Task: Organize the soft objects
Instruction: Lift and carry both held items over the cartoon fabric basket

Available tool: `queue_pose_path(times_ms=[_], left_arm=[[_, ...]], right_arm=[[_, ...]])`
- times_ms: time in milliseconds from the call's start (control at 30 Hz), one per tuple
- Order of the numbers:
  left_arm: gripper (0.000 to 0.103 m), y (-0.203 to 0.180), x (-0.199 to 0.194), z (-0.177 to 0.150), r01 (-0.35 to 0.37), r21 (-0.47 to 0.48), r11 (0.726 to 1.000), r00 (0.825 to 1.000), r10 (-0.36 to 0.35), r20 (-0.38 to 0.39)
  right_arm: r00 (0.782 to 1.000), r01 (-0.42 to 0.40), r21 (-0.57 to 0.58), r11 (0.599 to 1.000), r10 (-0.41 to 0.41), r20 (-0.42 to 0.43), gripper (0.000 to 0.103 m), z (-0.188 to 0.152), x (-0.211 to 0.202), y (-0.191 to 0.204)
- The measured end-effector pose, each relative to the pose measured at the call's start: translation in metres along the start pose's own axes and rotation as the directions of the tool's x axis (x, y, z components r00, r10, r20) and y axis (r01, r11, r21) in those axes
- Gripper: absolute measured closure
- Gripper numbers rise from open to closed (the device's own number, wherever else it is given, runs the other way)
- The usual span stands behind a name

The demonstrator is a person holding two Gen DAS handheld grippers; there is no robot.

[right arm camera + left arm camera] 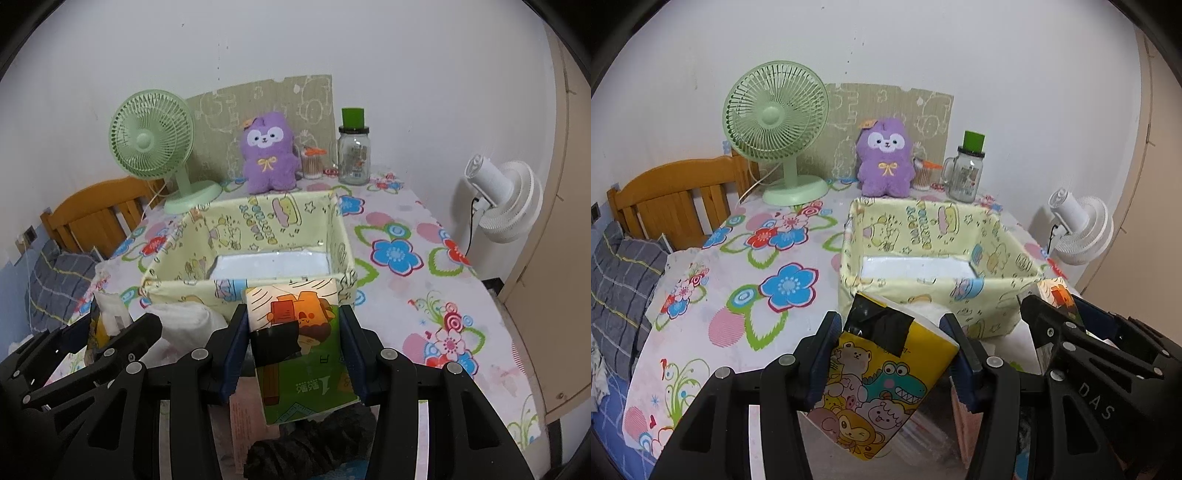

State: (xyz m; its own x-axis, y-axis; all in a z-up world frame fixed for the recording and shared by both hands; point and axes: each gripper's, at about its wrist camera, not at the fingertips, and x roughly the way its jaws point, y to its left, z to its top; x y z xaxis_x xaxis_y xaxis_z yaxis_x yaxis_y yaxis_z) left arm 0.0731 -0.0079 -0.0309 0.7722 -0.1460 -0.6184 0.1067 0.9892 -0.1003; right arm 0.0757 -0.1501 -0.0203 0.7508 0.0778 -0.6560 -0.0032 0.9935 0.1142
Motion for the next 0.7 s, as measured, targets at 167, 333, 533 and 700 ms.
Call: queue_pose_path(times_ms=[167,333,533,700], left_arm=[[0.046,-0.005,-0.006,0.009,0.013,0.008,1.000,1.000,-0.014,0.020],[0.046,-0.008,-0.012,0.018,0.016,0.012,1.000,0.999,-0.016,0.041],[0.046,-0.008,-0.014,0.028,0.007,0.008,1.000,0.999,-0.007,0.052],[0.046,-0.010,-0.016,0.036,0.010,0.012,1.000,0.998,-0.011,0.063]], right_arm=[[1.000,0.012,0.004,1.000,-0.013,0.025,0.052,0.007,-0.010,-0.002],[0.999,0.015,0.003,1.000,-0.016,0.048,0.052,0.016,-0.018,-0.004],[0.998,0.011,-0.009,1.000,-0.011,0.058,0.052,0.026,-0.025,-0.004],[0.997,0.007,-0.002,1.000,-0.007,0.074,0.052,0.035,-0.028,-0.005]])
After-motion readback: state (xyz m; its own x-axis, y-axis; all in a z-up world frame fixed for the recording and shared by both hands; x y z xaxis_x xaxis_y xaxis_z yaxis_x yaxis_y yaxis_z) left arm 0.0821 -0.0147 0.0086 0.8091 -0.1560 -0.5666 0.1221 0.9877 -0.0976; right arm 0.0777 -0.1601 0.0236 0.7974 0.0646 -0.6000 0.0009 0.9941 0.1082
